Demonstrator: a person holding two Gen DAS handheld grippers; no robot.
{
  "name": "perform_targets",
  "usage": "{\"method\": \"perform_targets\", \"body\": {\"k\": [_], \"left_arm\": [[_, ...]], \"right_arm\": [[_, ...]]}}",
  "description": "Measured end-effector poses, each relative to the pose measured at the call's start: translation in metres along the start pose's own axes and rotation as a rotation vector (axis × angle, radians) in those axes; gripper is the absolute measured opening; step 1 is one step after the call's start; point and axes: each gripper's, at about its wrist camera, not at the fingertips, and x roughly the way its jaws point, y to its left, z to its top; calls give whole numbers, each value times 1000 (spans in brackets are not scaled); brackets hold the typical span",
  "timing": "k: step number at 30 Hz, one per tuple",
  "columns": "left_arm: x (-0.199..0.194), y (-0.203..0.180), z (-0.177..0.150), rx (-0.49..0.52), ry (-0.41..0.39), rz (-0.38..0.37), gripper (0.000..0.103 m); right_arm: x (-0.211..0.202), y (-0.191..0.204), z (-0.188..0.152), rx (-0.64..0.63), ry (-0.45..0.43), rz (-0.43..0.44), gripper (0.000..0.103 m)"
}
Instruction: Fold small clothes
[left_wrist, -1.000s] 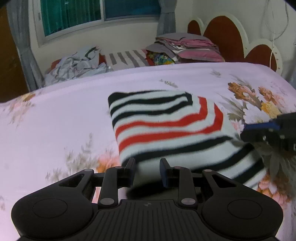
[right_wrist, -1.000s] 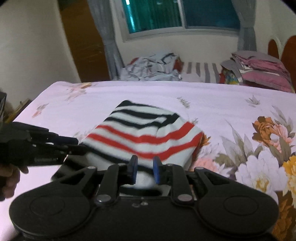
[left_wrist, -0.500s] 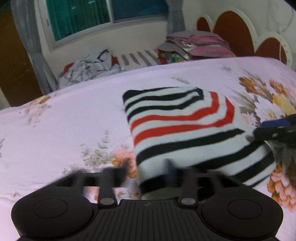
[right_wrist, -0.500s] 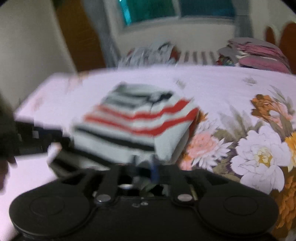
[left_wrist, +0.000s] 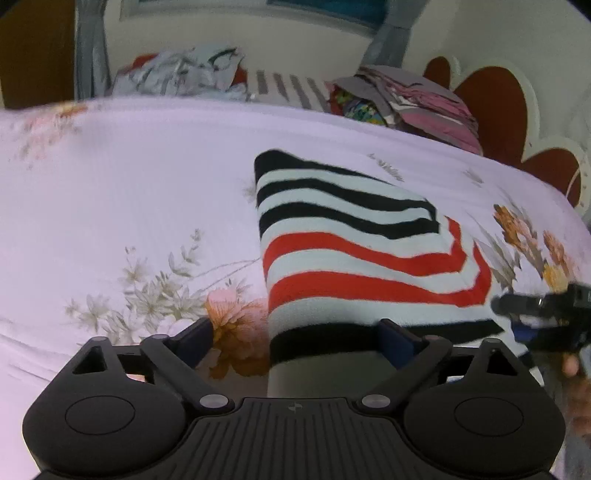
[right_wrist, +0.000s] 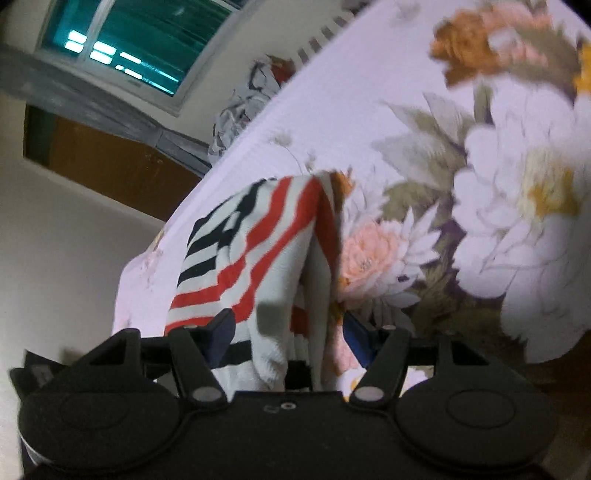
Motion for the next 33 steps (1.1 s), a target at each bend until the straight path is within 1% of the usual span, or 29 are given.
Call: {"method": "perform_targets", "body": {"k": [2,4,9,12,15,16,17,18,19,22,25,26,27,28,29,30,31,33], "left_arm": [[6,4,1,-35,15,-33,85],[11,7,2,-61,22,-50,85],[26,6,6,-87,49,-77,85],[33,2,8,-90,55,-84,85],[38,0,8,-97,59,-94,85],[40,-2,8,-100,61,-100,85],[41,-4,8,-101,61,-102,83],[42,-6,8,-100,61,-108,81],[42,-7,8,-100,62,-120,75],[42,-11,9,-80,59,-110,75],[42,-11,9,-71,58,-111,74],[42,-12,10,-64,57,-111,71],[41,-13,10,-53,56,-109,69],[39,-16,10,-31,51,-107,62],[36,-19,10,-6,41,-106,58],[32,-20,11,17,28,-105,49],[28,-21,11,36,15,-108,45],[22,-19,11,47,-6,-121,43]], "right_arm": [[5,-2,-2,3,2,13,65],[9,2,-3,-1,6,15,65],[21,15,-5,-35,39,16,65],[22,21,-3,-56,54,-2,66],[26,30,0,-107,63,-33,65],[27,32,-1,-123,63,-44,64],[27,34,0,-139,64,-57,60],[27,34,0,-155,62,-72,56],[27,33,0,-163,59,-81,51],[26,29,0,-149,58,-78,50],[27,38,-3,-195,56,-122,48],[27,43,-5,-224,50,-141,44],[28,48,-7,-248,48,-156,42],[29,54,-9,-280,41,-174,37],[29,60,-11,-310,34,-192,33],[29,68,-14,-349,28,-217,32],[29,77,-18,-395,18,-248,31],[27,94,-25,-460,-8,-288,30]]}}
